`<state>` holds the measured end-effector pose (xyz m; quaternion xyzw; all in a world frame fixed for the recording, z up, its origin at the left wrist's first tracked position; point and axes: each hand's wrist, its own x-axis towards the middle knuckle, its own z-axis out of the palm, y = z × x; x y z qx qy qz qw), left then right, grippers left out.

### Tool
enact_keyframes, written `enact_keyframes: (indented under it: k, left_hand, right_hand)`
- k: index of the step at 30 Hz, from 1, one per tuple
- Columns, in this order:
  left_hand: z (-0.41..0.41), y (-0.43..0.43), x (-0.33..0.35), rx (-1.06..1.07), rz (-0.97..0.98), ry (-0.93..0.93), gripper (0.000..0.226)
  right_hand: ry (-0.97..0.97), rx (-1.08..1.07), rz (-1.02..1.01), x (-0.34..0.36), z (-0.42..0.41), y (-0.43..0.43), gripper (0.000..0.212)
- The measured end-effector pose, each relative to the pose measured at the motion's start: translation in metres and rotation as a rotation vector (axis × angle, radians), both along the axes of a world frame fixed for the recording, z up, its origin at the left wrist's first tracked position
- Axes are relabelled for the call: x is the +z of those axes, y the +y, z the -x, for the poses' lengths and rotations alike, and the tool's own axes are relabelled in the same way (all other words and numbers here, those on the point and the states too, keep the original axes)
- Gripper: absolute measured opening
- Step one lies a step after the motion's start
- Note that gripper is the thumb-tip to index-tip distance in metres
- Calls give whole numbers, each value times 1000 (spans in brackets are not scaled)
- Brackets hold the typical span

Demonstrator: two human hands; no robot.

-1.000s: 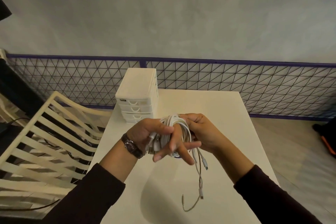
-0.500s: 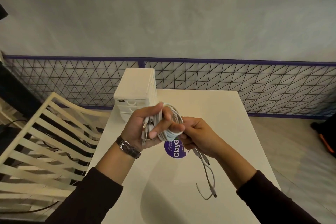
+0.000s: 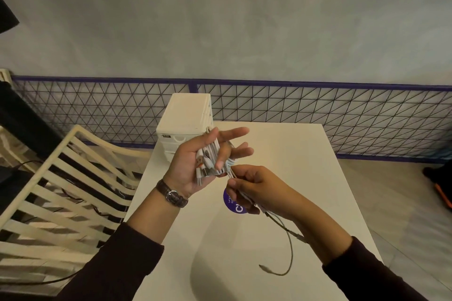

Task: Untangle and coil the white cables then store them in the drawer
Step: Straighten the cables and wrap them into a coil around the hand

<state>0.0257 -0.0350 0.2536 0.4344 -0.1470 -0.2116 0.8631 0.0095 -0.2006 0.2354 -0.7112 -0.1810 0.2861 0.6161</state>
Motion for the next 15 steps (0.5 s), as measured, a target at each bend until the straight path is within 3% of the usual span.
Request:
enact_keyframes:
  k: [5, 9, 12, 15]
  left_hand:
    - [3, -7, 0, 46, -226, -92, 42]
    - [5, -10, 1, -40, -442, -190, 36]
    - [12, -15, 1, -124, -595, -275, 45]
    - [17, -21, 1, -210, -838, -455, 58]
  right_hand:
    - [-59, 15, 146, 1, 2, -2, 18]
    - [-8, 22, 153, 3, 5, -7, 17]
    - [-3, 47, 173, 7, 1, -14, 21]
    - [-24, 85, 174, 14, -2, -20, 9]
